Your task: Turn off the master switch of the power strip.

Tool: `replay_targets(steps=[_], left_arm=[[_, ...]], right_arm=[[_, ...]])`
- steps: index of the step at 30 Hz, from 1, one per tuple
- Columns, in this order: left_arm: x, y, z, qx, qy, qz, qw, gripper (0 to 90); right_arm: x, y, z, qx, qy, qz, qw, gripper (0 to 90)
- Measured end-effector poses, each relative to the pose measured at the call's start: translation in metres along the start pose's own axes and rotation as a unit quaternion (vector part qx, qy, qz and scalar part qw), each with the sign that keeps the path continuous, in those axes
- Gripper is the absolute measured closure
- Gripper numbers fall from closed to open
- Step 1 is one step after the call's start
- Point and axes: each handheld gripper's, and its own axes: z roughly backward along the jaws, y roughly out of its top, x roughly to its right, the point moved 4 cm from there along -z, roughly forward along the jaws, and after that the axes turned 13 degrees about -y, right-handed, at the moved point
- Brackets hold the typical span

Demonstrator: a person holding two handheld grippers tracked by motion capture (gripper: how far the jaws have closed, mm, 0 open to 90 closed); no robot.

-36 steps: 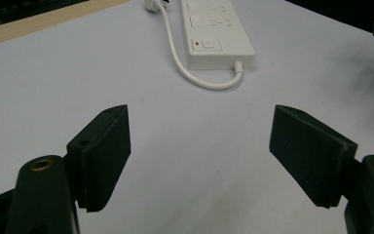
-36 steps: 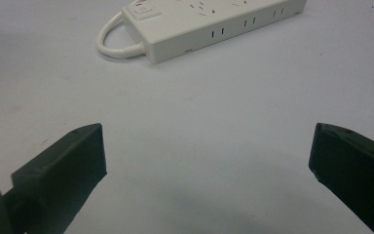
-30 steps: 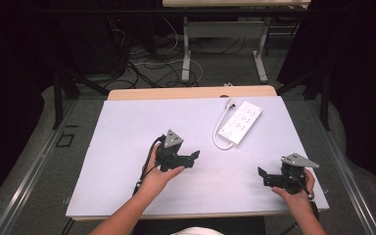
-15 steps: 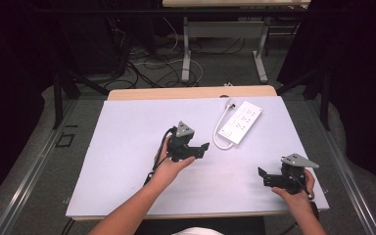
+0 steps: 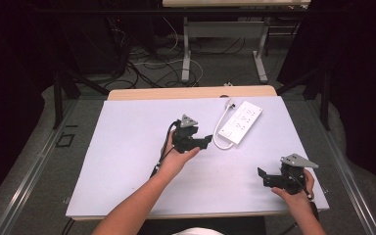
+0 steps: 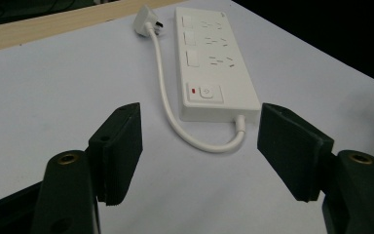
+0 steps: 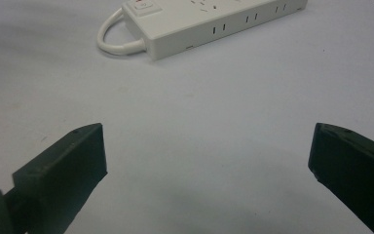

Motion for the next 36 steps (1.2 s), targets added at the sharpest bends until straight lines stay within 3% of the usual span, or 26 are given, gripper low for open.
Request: replay_targets(steps=[4,12,23,36], left_arm=[[-0.004,0.004,-0.005,0.005,-0.006,0.012,0.9999,34.2],[-0.012,0.015,-0.015,-0.015,-0.014,0.02,0.9996,40.0],[-0.014,0.038,-0.029,-0.034,-0.024,0.015,0.999,48.9],[-0.013,0.05,-0.05,-0.044,0.003,-0.001,0.999,65.2]], right_arm=[[0.0,0.0,0.001,-0.002,0.0,-0.003,1.0,0.0],[0.001,0.0,0.0,-0.002,0.001,0.0,1.0,0.0],[-0.002,0.001,-0.002,-0.003,0.004,-0.001,1.0,0.0],[-0.001,0.0,-0.002,-0.005,0.003,-0.01,0.9999,0.0]])
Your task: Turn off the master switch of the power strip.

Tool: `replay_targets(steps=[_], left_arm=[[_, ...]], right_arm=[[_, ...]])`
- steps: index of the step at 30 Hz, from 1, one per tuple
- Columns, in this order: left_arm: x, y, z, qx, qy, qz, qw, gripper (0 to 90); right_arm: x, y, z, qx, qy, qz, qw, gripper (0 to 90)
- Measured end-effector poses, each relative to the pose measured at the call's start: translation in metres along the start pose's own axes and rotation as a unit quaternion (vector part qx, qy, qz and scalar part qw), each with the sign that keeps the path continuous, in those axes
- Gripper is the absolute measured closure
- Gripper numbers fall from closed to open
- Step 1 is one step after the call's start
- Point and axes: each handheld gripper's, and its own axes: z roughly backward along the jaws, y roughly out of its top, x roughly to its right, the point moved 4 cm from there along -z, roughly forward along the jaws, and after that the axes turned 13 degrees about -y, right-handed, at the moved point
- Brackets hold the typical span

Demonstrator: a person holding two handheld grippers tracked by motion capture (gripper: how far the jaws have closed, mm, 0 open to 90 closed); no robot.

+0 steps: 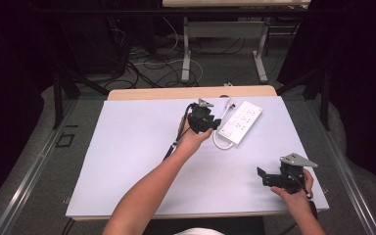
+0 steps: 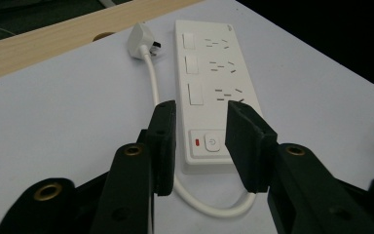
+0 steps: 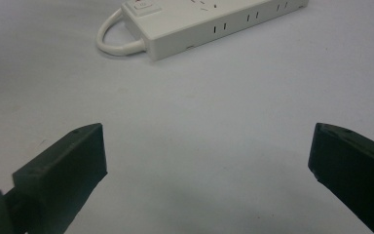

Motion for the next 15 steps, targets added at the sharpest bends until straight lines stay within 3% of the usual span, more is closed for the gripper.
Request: replay_targets(steps=[7,11,15], left_arm=[[0.001,0.004,-0.014,-0.006,0.009,0.006,0.9999,72.6],[0.003,0.005,-0.022,-0.004,0.003,0.017,0.9998,76.5],[0.004,0.005,-0.029,-0.005,0.005,0.014,0.9999,79.8]], right_arm=[[0.002,0.0,0.0,0.0,0.003,-0.001,1.0,0.0],[0.003,-0.001,0.0,0.0,0.004,-0.004,1.0,0.0],[0.004,-0.001,0.0,-0.001,0.002,-0.002,1.0,0.0]])
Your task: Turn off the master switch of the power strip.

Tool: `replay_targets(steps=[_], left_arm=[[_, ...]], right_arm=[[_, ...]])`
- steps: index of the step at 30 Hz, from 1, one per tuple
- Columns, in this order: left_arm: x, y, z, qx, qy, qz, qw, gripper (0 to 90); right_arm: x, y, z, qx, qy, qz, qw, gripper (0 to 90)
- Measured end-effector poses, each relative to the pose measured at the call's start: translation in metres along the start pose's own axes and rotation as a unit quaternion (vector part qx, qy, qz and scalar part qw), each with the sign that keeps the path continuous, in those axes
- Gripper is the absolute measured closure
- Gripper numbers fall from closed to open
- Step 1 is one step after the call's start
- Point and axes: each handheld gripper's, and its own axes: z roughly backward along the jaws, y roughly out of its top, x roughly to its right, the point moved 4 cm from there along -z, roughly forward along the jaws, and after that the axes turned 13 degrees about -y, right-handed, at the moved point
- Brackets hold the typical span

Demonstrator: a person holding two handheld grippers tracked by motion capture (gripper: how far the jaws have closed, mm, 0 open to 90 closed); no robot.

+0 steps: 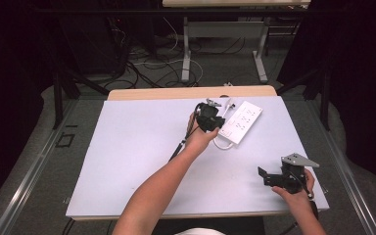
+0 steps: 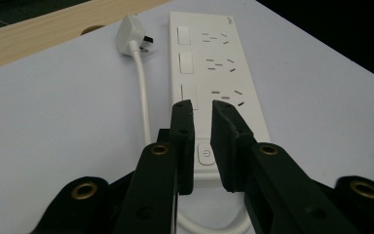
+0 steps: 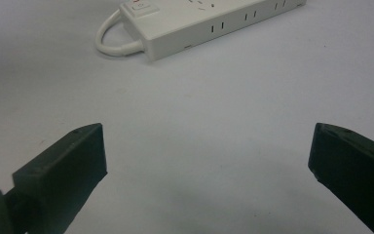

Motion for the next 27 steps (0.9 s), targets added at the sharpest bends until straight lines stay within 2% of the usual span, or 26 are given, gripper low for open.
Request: replay_targets(steps=[1,2,6,9,10,14,15,21,27], left_arm=[[0.001,-0.001,-0.002,-0.002,0.001,0.005,1.0,80.7],[0.0,-0.001,-0.003,-0.006,0.003,0.0,1.0,81.9],[0.0,-0.002,-0.008,-0.014,0.007,0.003,0.9999,87.2],[-0.004,-0.004,-0.011,-0.025,0.014,-0.008,0.9996,89.6],[-0.004,-0.004,-0.013,-0.02,0.015,-0.003,0.9997,89.7],[-0.007,-0.008,-0.017,-0.043,0.011,-0.003,0.999,90.0],[-0.008,-0.01,-0.02,-0.039,0.016,-0.002,0.9991,90.0],[-0.014,-0.015,-0.028,-0.049,0.026,-0.002,0.9984,90.0],[-0.015,-0.018,-0.033,-0.057,0.018,0.004,0.9982,90.0]], right_arm=[[0.0,0.0,-0.001,0.005,-0.002,-0.001,1.0,0.0],[0.0,0.0,-0.001,0.004,-0.002,-0.001,1.0,0.0],[0.0,0.0,0.001,0.001,0.0,-0.004,1.0,0.0],[0.0,0.0,0.0,0.004,0.001,-0.004,1.0,0.0],[0.0,0.0,0.0,0.003,0.0,-0.004,1.0,0.0],[0.001,0.0,0.0,0.004,0.001,-0.003,1.0,0.0],[0.0,0.0,-0.001,0.004,0.002,-0.004,1.0,0.0],[0.001,0.0,-0.001,0.001,0.005,-0.003,1.0,0.0],[0.0,0.0,-0.001,0.001,0.005,-0.002,1.0,0.0]])
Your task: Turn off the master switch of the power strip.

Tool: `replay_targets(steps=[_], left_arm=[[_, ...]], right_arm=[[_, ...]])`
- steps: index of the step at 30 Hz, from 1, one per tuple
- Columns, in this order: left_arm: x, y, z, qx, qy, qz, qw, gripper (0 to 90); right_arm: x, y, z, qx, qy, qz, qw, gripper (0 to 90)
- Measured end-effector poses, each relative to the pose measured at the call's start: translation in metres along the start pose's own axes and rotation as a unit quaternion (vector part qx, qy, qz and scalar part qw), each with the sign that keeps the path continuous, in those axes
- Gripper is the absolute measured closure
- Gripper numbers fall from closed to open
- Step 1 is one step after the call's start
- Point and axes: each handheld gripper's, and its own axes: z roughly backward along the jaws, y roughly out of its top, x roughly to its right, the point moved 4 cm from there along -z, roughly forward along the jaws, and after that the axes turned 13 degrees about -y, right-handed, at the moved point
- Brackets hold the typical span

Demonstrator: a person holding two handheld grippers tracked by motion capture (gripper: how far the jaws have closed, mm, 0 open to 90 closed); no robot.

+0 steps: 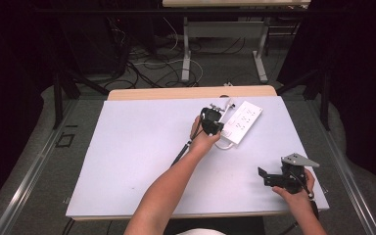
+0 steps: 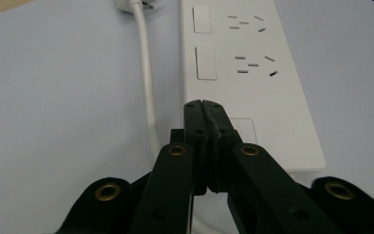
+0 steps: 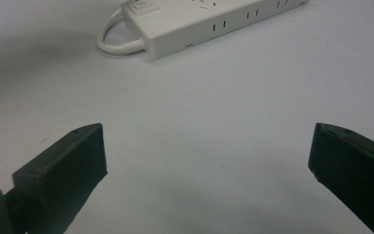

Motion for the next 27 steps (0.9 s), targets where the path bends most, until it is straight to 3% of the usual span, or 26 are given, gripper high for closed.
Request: replay_targets(steps=[7,18,19,21,27], left_arm=[[0.003,-0.002,-0.006,-0.004,-0.012,0.004,0.9999,90.0],[0.007,-0.001,-0.014,-0.014,-0.011,0.003,0.9998,90.0],[0.007,-0.001,-0.013,-0.027,-0.017,0.004,0.9995,90.0],[0.007,0.0,-0.013,-0.028,-0.022,0.007,0.9993,90.0],[0.01,0.003,-0.016,-0.039,-0.012,0.009,0.9991,90.0]], right_arm=[[0.001,0.0,0.0,-0.002,0.001,0.002,1.0,0.0],[0.0,0.0,0.0,-0.003,0.003,0.003,1.0,0.0],[0.0,0.0,0.0,-0.002,0.003,0.004,1.0,0.0],[0.001,0.0,0.0,-0.005,0.001,0.005,1.0,0.0],[0.0,-0.001,0.0,-0.006,0.002,0.003,1.0,0.0]])
